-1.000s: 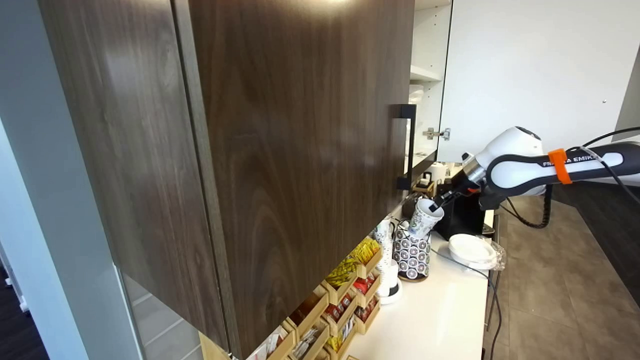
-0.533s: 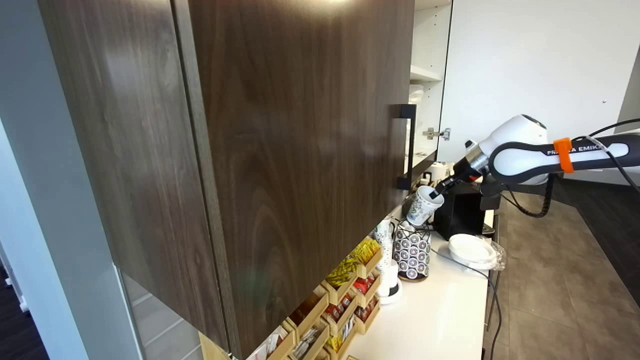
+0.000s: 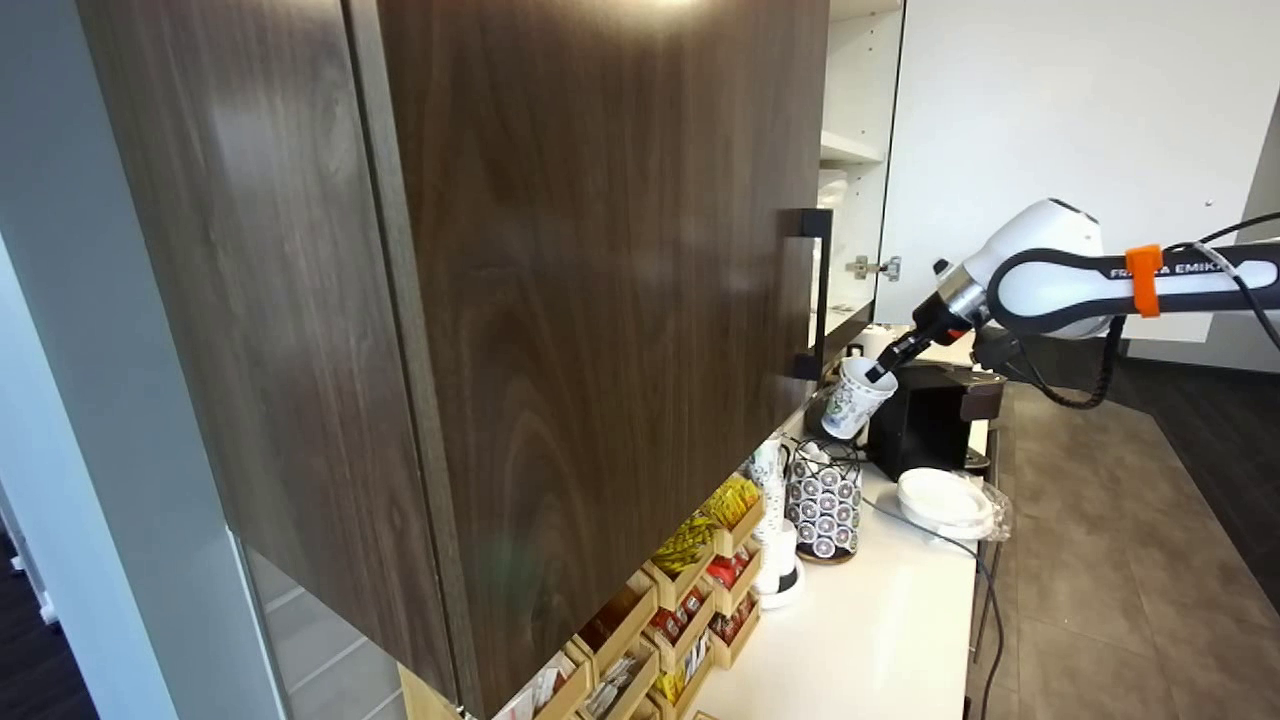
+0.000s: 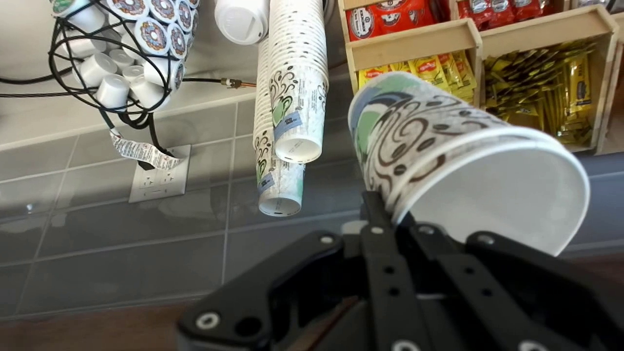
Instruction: Remove the coffee cup from the upper cabinet and put it in the coffee cup on the counter then place the two cups in the open upper cabinet.
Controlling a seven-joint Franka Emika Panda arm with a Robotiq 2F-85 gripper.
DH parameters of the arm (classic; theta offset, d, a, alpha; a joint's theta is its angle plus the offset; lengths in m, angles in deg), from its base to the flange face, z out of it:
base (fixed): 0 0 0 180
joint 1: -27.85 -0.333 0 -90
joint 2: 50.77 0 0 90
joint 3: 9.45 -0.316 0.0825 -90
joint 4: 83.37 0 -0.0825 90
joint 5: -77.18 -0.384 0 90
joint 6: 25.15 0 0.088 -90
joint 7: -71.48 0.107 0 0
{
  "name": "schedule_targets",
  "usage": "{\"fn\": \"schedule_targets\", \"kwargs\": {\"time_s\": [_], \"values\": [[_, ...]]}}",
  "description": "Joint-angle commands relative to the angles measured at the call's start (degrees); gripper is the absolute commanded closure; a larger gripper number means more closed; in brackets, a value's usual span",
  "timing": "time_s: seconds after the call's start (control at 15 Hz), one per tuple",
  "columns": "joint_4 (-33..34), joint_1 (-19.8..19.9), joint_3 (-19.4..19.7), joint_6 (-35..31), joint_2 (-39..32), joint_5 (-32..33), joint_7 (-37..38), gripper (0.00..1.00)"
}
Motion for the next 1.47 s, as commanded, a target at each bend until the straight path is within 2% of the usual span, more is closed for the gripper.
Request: {"fn": "schedule_targets", "kwargs": {"time_s": [0.0,0.33,0.67,0.73,0.8,1.13,1.2,1.4], "values": [[3.68,-0.46,1.12,7.03,0.85,0.98,-1.95,0.99],[11.67,-1.29,2.60,17.42,0.51,-1.62,-5.56,0.99],[20.02,-1.75,3.77,24.67,-0.76,-4.11,-8.17,0.99],[20.72,-1.94,4.09,24.31,-0.79,-5.39,-8.92,0.99],[18.16,-0.73,2.67,22.47,0.28,-2.91,-6.99,0.95],[19.92,-0.99,3.13,22.80,-0.28,-4.61,-7.99,0.95],[19.93,-0.99,3.13,22.80,-0.40,-4.64,-8.03,0.99],[25.55,-1.12,3.05,23.88,-2.46,-5.12,-6.67,0.99]]}}
